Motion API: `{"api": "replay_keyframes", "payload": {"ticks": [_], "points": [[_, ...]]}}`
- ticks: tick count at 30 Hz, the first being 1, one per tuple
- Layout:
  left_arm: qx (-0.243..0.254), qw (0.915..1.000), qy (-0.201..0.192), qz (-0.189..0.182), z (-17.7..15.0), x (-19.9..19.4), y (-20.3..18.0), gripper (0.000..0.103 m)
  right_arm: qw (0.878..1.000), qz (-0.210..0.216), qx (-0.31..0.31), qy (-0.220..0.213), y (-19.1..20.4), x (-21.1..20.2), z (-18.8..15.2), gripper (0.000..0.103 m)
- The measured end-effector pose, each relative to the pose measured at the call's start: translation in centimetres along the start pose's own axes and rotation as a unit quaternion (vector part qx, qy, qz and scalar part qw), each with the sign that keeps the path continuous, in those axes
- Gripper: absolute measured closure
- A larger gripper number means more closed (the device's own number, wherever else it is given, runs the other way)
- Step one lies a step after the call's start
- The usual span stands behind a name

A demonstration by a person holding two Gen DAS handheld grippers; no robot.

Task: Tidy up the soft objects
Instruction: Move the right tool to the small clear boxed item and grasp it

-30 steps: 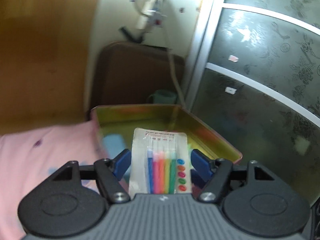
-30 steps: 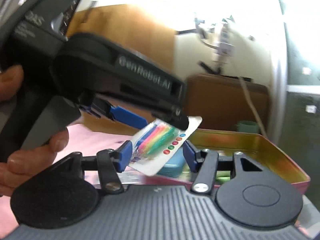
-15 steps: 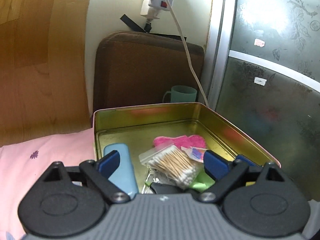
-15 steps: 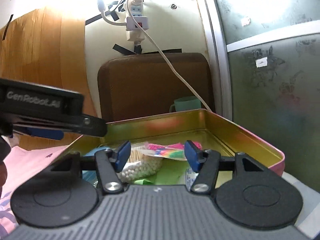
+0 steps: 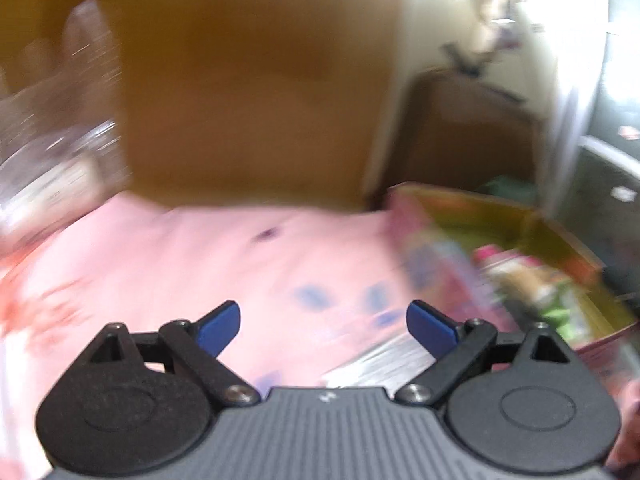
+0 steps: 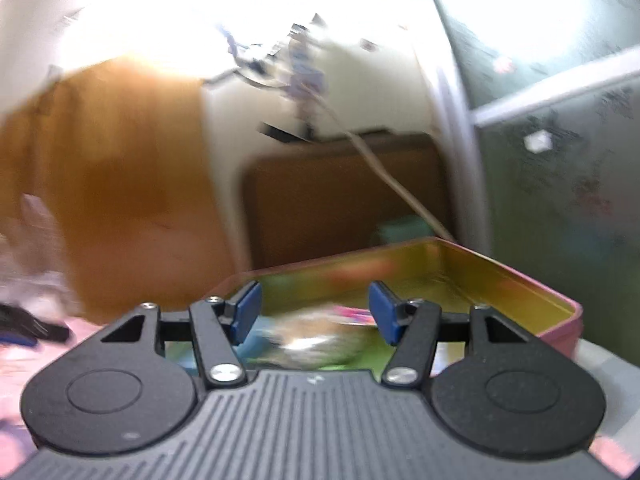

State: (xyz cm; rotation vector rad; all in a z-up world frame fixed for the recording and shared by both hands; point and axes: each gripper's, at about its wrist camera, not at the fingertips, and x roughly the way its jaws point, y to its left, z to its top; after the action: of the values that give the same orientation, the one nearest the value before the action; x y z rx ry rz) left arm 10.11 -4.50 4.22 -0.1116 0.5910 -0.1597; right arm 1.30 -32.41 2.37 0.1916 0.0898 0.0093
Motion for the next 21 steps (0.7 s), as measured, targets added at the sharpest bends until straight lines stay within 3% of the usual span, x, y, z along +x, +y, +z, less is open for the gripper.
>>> {"api": "replay_keyframes", "payload": {"ticks": [4, 6, 8, 12, 15, 17, 21], "points": [[-0.019, 0.9973, 0.017, 0.068, -2.3, 0.1, 5.0, 0.011, 0.991, 0.13, -0.009, 0.032, 4.8, -2.7, -0.3, 0.041], [-0.04, 0.996, 0.02, 0.078, -3.1, 0.1, 6.9, 0.011, 0.981, 0.176, -0.02, 0.075, 7.8, -2.9, -1.2, 0.04], [-0.066, 0.995, 0.025, 0.071, -3.6, 0.1, 8.3, 0.012, 0.972, 0.188, -0.041, 0.132, 10.7, -2.1, -2.7, 0.04], [-0.089, 0.9956, 0.014, 0.027, -2.6, -0.3, 8.3, 0.012, 0.963, 0.145, -0.092, 0.21, 15.0, 0.7, -4.9, 0.04], [-0.052, 0.9972, 0.025, -0.047, -0.7, 1.1, 6.1, 0.012, 0.964, 0.127, -0.088, 0.218, 15.5, 1.9, -5.2, 0.04], [-0.035, 0.9929, 0.045, -0.104, 0.4, 2.8, 4.7, 0.013, 0.963, 0.111, -0.087, 0.231, 15.6, 2.8, -5.3, 0.04], [-0.019, 0.9796, 0.091, -0.178, 1.1, 6.6, 1.9, 0.017, 0.957, 0.095, -0.079, 0.262, 15.6, 4.7, -5.7, 0.04]]}}
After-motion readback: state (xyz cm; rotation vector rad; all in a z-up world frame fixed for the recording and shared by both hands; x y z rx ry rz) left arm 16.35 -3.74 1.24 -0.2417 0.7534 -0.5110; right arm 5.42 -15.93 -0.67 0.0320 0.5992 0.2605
